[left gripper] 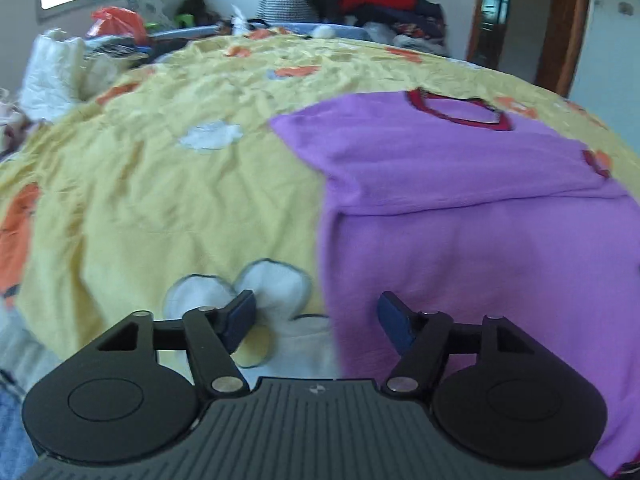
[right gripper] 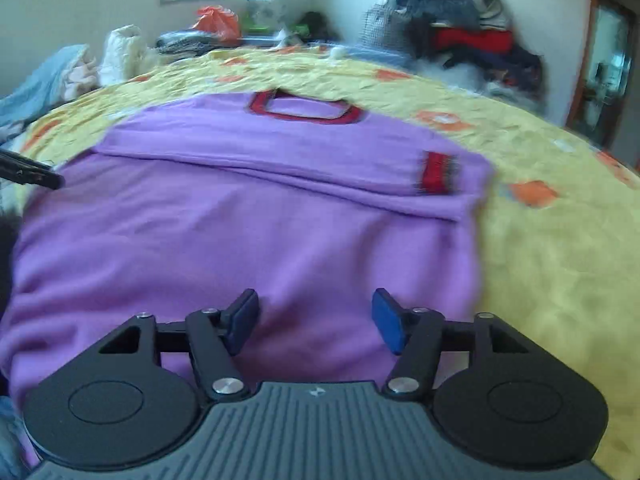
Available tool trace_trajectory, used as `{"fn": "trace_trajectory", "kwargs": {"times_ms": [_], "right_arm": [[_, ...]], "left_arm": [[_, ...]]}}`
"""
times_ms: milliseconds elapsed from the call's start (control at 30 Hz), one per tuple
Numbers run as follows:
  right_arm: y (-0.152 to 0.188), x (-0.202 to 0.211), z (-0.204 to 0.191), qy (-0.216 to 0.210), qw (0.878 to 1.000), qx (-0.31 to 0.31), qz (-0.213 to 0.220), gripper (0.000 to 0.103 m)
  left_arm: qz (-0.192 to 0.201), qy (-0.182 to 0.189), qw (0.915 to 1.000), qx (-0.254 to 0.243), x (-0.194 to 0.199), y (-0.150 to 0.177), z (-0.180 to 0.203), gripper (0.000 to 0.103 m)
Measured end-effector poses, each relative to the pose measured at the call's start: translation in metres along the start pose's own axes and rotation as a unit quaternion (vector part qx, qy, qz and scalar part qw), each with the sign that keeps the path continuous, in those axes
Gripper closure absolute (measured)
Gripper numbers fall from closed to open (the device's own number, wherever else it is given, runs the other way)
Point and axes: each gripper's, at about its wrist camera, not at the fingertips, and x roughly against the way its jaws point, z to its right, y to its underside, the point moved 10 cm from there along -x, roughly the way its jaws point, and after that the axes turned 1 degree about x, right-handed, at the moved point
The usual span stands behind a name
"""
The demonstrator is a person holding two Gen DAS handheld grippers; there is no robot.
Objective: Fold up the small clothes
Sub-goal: 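Fold the held side edge over toward the collar with the left tool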
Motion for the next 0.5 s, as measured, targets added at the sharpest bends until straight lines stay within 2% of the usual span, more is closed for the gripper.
{"fn": "trace_trajectory", "kwargs": {"times_ms": [33,100,167,267,400,500], "right_arm": [[0.003,0.006,0.005,0.000,1.000,-0.009,-0.005,0.041],[0.007,0.019,0.008,0.042,0.999,0.009,-0.020,0.040],[0.010,0.036,0.003,0.032,0.999,-0.015,-0.006,0.039],[0.023,0.054,0.009,0.002,0.995,-0.100,0.018,0.039],[0.034,0.059,0.033,0.018,0.985,-0.171,0.029,0.038],[0.039,0.055,0.028,-0.028,0.979,-0.200,0.030,0.043]], "left_arm": [[-0.001,-0.008,0.9999,0.009,0.002,0.001,-0.006,0.027],[0.017,-0.015,0.9997,0.008,0.015,0.000,-0.011,0.030],[0.044,-0.005,0.9989,0.016,0.032,0.006,-0.011,0.026],[0.053,0.053,0.9956,0.057,0.047,0.036,-0.011,0.026],[0.029,0.088,0.9922,0.083,0.036,0.086,-0.008,0.026],[0.029,0.125,0.9866,0.101,0.024,0.101,0.002,0.026]]}}
